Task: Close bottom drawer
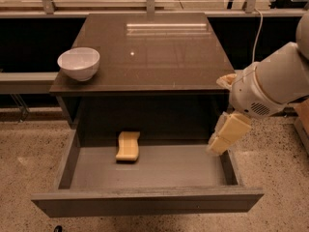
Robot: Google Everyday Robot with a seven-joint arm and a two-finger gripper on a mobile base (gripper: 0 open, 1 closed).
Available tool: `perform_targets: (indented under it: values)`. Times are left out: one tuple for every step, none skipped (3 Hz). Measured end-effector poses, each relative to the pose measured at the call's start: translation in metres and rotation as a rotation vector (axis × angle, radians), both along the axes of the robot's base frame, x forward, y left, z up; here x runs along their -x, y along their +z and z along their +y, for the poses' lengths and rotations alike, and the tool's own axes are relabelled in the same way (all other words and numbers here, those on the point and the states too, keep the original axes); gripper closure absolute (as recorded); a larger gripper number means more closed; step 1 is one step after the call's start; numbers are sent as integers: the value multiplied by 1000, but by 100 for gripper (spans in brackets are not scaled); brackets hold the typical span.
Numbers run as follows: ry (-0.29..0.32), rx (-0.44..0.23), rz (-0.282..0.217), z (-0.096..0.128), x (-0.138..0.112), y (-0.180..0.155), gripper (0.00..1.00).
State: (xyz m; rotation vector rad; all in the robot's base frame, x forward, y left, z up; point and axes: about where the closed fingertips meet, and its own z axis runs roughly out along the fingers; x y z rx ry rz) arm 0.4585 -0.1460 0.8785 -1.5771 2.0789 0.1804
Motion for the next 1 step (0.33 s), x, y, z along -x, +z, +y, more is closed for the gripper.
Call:
perform_targets:
  values:
    - [0,0,0,0,0,0,0]
